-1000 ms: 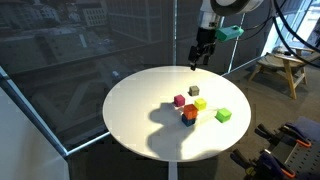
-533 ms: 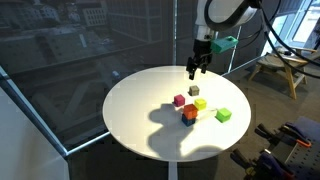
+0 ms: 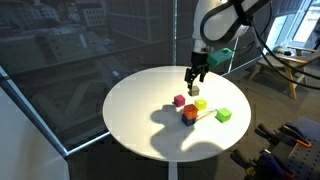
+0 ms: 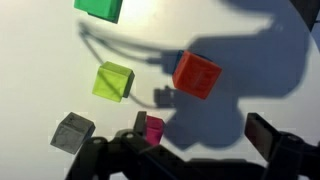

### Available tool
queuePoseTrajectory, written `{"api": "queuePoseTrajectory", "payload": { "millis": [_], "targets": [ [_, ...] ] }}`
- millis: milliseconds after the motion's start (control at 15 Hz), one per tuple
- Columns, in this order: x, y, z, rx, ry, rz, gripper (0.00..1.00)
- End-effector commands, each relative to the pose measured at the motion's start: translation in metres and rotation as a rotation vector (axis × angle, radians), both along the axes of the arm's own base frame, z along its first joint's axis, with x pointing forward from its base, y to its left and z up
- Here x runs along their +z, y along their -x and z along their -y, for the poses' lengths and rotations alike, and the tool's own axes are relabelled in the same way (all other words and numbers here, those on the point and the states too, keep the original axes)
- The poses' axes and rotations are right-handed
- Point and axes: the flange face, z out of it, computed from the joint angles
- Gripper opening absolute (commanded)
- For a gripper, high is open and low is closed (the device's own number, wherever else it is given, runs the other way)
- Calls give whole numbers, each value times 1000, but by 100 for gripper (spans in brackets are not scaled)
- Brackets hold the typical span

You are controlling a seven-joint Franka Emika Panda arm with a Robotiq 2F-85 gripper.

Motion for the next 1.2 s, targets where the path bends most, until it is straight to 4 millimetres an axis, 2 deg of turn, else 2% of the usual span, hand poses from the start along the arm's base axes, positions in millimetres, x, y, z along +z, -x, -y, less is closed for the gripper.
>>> {"api": "queuePoseTrajectory", "payload": {
  "millis": [0,733,1133],
  "targets": [
    [-11,2,-3,-14,13,-2,100],
    [-16,2,-2,-1,3,-23,100],
    [-35,1,-12,13,16,-14,100]
  ]
}}
